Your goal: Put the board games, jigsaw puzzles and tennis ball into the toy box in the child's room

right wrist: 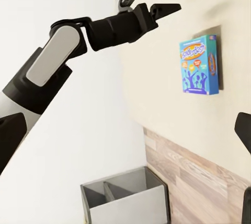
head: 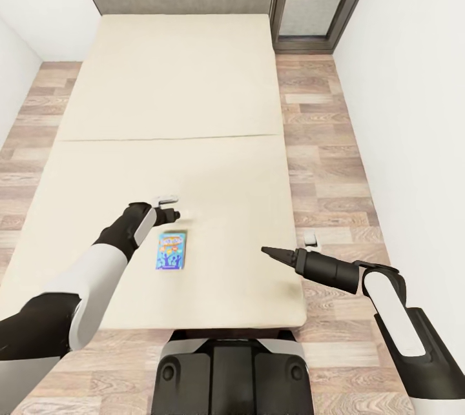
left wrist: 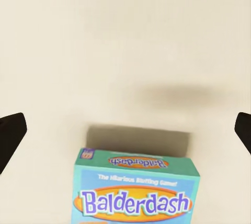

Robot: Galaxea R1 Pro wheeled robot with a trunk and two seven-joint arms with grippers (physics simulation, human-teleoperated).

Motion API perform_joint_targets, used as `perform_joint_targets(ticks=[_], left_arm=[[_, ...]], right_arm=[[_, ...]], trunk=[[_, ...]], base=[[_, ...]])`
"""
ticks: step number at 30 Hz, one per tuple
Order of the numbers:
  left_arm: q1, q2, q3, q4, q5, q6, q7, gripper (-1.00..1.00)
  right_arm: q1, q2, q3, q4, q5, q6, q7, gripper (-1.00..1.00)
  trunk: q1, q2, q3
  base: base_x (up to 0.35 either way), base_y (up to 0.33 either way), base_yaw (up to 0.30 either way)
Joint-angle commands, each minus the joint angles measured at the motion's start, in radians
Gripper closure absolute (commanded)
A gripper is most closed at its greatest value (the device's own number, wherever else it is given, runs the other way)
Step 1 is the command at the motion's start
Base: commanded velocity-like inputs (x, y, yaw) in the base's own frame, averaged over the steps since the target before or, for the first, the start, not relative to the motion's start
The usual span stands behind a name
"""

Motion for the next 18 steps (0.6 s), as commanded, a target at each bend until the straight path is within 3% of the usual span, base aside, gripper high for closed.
perform_joint_targets(ticks=[1, 18], left_arm=[[-0.002, 0.003, -0.004, -0.002, 0.011, 0.004, 0.008, -1.0], [-0.018, 0.01, -0.01, -0.001, 0.011, 0.003, 0.007, -1.0]], right_arm=[[-0.001, 0.0, 0.0, 0.0, 0.008, 0.001, 0.009, -1.0], [-0.001, 0.0, 0.0, 0.0, 0.008, 0.001, 0.009, -1.0]], trunk=[[0.0, -0.002, -0.003], [0.0, -0.002, -0.031]], base=[[0.0, 0.0, 0.0], [0.0, 0.0, 0.0]])
